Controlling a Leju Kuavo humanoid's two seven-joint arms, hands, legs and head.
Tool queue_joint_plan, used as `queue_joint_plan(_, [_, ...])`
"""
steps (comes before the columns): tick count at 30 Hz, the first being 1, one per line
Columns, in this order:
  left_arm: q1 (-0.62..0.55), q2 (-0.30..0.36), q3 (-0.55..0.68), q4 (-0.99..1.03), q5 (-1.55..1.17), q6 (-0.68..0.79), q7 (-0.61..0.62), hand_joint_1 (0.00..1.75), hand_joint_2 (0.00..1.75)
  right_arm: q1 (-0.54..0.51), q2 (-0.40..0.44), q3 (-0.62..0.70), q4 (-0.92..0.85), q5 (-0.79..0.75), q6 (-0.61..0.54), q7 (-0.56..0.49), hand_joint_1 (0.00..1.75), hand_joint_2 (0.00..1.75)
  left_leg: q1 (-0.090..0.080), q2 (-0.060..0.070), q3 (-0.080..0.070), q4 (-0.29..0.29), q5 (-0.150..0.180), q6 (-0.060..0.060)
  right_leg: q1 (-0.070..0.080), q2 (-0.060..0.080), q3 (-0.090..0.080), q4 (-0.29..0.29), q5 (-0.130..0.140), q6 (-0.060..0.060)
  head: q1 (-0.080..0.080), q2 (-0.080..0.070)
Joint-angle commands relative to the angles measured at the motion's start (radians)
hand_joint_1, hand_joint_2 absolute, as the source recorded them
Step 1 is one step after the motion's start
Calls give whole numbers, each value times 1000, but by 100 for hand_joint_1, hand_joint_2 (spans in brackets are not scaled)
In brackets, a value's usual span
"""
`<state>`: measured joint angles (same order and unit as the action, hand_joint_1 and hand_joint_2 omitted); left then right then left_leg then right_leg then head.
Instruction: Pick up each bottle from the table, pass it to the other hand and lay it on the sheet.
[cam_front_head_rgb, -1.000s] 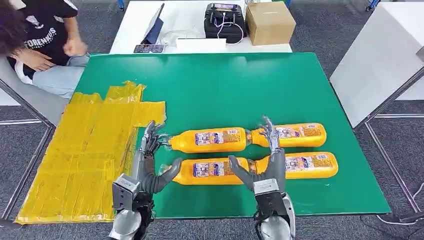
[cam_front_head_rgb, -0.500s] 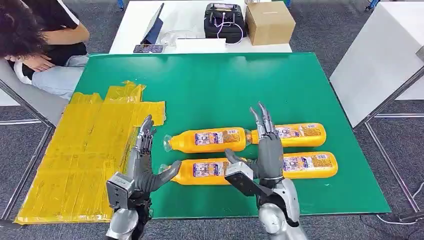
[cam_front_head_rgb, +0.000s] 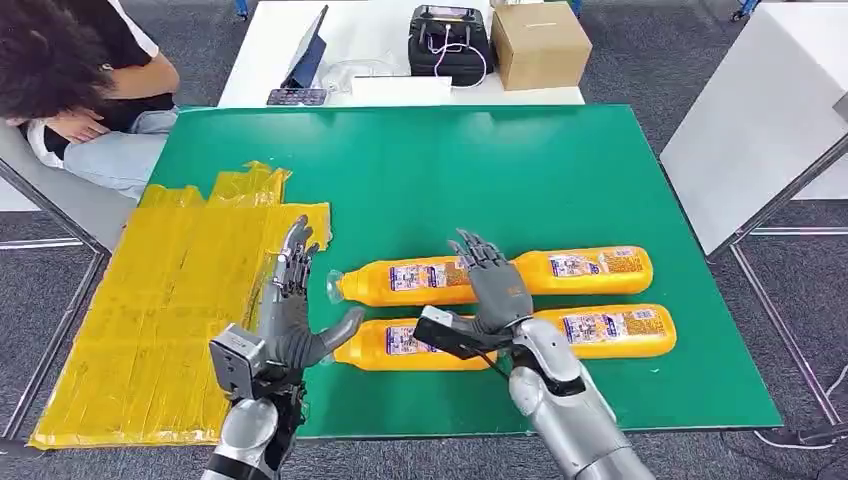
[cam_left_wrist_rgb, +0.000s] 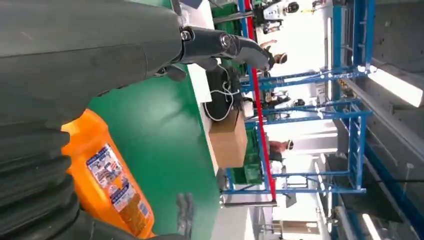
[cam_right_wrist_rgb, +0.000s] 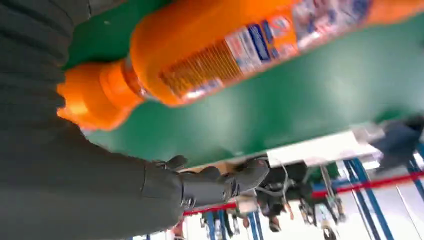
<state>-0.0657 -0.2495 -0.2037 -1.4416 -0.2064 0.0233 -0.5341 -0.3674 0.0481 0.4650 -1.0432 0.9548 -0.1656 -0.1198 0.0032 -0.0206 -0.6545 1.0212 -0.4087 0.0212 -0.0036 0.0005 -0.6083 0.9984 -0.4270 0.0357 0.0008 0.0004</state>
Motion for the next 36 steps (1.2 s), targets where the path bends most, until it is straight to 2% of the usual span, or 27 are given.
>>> queue_joint_plan(1, [-70, -1, -13, 126, 10, -9, 3, 0, 175, -157, 15, 64, 351, 35, -23, 27, 0, 175, 1, 3, 9, -2, -2, -1, 1, 1, 10, -3, -1, 0, 0, 0])
queue_joint_plan(7, [-97, -5, -31, 163, 11, -13, 3, 0, 175, -231, 29, 71, 461, 86, -46, 44, 0, 175, 0, 0, 3, -1, 0, 0, 0, 0, 3, -1, 0, 0, 0, 0])
queue_joint_plan(14, [-129, -10, -50, 206, 18, -29, 4, 0, 175, -323, 57, 102, 556, 174, -50, 55, 0, 175, 0, 3, 11, 0, -3, -1, 1, 1, 11, -2, -2, -1, 0, 0])
queue_joint_plan(15, [-133, -11, -52, 213, 18, -30, 4, 0, 175, -333, 59, 109, 564, 187, -49, 56, 0, 175, -1, 2, 4, 0, -1, 0, -1, 1, 3, 0, 0, 0, 0, 0])
queue_joint_plan(17, [-145, -14, -59, 235, 21, -35, 3, 0, 175, -359, 68, 127, 584, 218, -47, 56, 0, 175, 0, 2, 7, 0, -1, -1, 0, 1, 7, -1, -1, 0, 0, 0])
queue_joint_plan(19, [-152, -17, -63, 249, 22, -37, 3, 0, 175, -376, 72, 145, 592, 246, -51, 65, 0, 175, -1, 2, 4, 0, -1, 0, 0, 1, 3, -1, 0, 0, 0, 0])
queue_joint_plan(21, [-156, -20, -67, 257, 24, -39, 2, 0, 175, -390, 79, 156, 598, 266, -48, 72, 0, 175, 0, 3, 9, 0, -2, -1, 1, 1, 9, -1, -2, 0, 0, 0])
queue_joint_plan(22, [-156, -20, -67, 257, 24, -39, 2, 0, 175, -390, 79, 156, 598, 266, -48, 72, 0, 175, 0, 2, 4, 0, -1, 0, 0, 1, 4, -1, 0, 0, 0, 0])
queue_joint_plan(25, [-156, -19, -67, 258, 24, -39, 2, 0, 175, -390, 78, 156, 599, 267, -48, 73, 0, 175, 0, 2, 5, 0, -1, 0, 0, 0, 5, -1, -1, 0, 0, 0])
queue_joint_plan(27, [-162, -20, -71, 269, 28, -44, 1, 0, 175, -401, 84, 170, 608, 280, -27, 64, 0, 175, -1, 0, 3, -1, 0, 0, 0, -1, 3, -1, 0, 0, 0, 0])
queue_joint_plan(29, [-173, -23, -75, 288, 33, -49, -1, 0, 175, -414, 92, 174, 625, 277, 9, 45, 0, 175, 0, 2, 9, 0, -2, -1, 1, 0, 9, -1, -2, 0, 0, 0])
queue_joint_plan(32, [-185, -24, -78, 313, 48, -50, -11, 0, 175, -420, 96, 143, 656, 218, 76, -7, 0, 175, -1, 0, 4, 0, 0, 0, 0, -1, 4, -1, -1, 0, 0, 0])
queue_joint_plan(34, [-196, -22, -83, 337, 60, -53, -19, 0, 175, -425, 82, 108, 680, 150, 155, -56, 0, 175, 0, 1, 9, 0, -2, -1, 0, -1, 10, -2, -2, 0, 0, 0])
queue_joint_plan(35, [-204, -23, -86, 349, 64, -56, -24, 0, 175, -430, 71, 98, 691, 127, 188, -76, 0, 175, 0, -1, 3, -1, 0, 0, 0, -2, 4, -1, -1, 0, 0, 0])
queue_joint_plan(36, [-215, -23, -93, 369, 70, -61, -32, 0, 175, -433, 57, 80, 702, 92, 221, -108, 0, 175, 0, -1, 7, -1, -1, -1, 0, -2, 8, -2, -2, 0, 0, 0])
